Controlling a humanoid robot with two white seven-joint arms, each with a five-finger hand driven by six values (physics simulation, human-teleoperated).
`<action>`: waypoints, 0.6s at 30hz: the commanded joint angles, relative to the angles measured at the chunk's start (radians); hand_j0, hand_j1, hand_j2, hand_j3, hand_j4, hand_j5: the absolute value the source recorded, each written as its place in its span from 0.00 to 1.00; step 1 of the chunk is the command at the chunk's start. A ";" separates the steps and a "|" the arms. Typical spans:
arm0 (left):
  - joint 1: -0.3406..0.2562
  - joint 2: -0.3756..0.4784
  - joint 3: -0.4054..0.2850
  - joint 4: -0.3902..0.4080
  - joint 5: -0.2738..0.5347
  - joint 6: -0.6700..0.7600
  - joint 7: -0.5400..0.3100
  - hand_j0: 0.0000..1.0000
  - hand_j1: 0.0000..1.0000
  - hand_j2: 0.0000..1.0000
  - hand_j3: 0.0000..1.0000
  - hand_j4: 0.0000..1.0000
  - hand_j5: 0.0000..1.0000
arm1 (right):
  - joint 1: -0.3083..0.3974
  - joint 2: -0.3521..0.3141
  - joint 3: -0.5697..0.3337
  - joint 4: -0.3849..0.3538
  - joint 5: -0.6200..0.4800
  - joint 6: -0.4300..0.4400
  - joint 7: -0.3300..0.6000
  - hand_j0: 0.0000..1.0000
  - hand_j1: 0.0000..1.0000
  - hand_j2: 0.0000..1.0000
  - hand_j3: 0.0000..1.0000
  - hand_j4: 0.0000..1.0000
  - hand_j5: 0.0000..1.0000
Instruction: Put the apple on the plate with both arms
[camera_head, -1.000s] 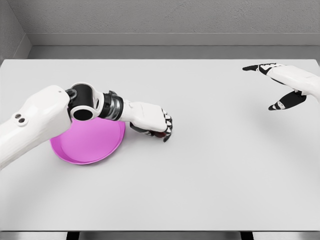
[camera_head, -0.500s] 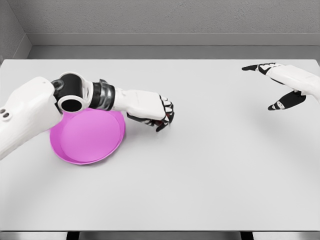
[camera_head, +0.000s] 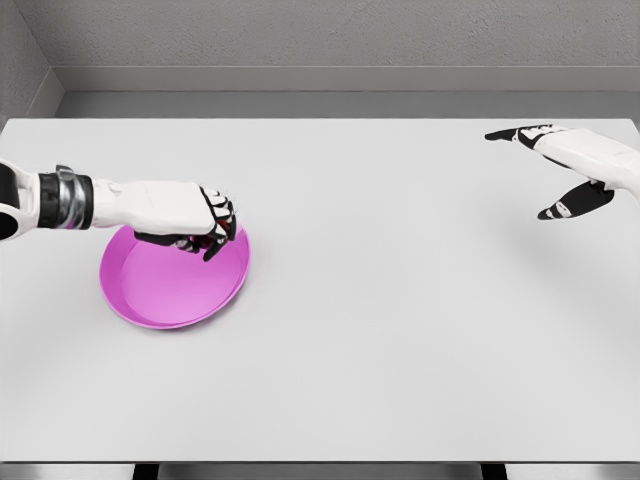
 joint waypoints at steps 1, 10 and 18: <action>0.000 0.020 0.000 0.007 0.009 0.004 0.003 0.32 0.32 0.32 0.32 0.32 0.32 | 0.000 -0.003 -0.001 -0.002 -0.004 0.000 0.000 1.00 1.00 1.00 1.00 1.00 1.00; 0.018 0.031 0.003 0.022 -0.008 0.004 -0.009 1.00 1.00 1.00 1.00 1.00 1.00 | 0.000 -0.004 0.002 0.001 -0.005 0.000 0.000 1.00 1.00 1.00 1.00 1.00 1.00; 0.020 0.041 0.026 0.044 0.095 0.004 -0.005 1.00 1.00 1.00 1.00 1.00 1.00 | -0.002 -0.003 0.002 0.003 -0.005 0.000 0.000 1.00 1.00 1.00 1.00 1.00 1.00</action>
